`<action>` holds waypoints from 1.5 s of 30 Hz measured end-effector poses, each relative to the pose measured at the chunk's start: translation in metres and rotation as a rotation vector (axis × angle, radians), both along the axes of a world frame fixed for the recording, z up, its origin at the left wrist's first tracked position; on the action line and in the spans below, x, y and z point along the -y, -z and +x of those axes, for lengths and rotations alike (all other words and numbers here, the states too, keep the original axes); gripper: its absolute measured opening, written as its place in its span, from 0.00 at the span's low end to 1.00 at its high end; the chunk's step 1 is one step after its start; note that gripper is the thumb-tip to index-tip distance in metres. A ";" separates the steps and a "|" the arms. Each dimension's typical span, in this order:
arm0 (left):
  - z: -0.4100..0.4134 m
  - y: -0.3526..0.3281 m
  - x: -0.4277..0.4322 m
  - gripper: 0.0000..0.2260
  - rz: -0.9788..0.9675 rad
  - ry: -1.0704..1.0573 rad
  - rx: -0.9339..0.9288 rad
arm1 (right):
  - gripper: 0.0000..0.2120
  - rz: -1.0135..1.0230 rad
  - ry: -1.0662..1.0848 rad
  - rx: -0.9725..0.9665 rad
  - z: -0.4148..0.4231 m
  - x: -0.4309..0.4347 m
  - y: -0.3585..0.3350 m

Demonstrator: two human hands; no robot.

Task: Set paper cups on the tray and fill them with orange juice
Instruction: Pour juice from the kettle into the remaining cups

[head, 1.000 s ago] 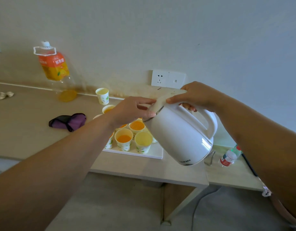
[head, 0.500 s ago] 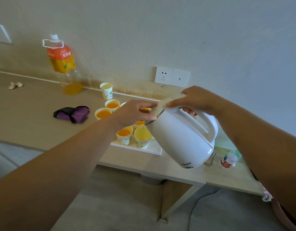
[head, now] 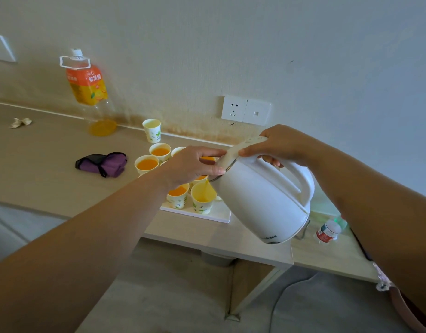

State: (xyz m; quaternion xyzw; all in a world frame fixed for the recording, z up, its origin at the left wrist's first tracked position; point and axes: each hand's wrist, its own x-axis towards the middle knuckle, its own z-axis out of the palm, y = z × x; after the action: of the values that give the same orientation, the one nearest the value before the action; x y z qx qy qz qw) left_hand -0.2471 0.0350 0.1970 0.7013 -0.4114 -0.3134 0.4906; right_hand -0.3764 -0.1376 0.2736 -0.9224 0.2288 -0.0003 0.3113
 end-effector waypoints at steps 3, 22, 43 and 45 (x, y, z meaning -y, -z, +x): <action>-0.001 -0.002 0.000 0.20 -0.007 0.003 0.004 | 0.20 -0.014 -0.005 -0.012 -0.001 0.000 -0.003; -0.007 -0.016 -0.001 0.18 -0.017 0.006 -0.002 | 0.19 -0.030 -0.030 -0.001 -0.002 0.000 -0.014; -0.003 -0.022 0.000 0.19 -0.033 -0.002 -0.031 | 0.21 -0.105 -0.022 -0.029 -0.002 -0.003 -0.030; -0.004 -0.023 0.000 0.19 -0.044 -0.008 -0.030 | 0.22 -0.104 -0.019 -0.029 -0.002 -0.003 -0.032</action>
State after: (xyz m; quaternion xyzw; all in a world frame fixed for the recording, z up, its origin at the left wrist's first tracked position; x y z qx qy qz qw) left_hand -0.2510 0.0348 0.2198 0.6872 -0.4080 -0.3130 0.5130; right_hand -0.3784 -0.1343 0.3052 -0.9394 0.2241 0.0044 0.2594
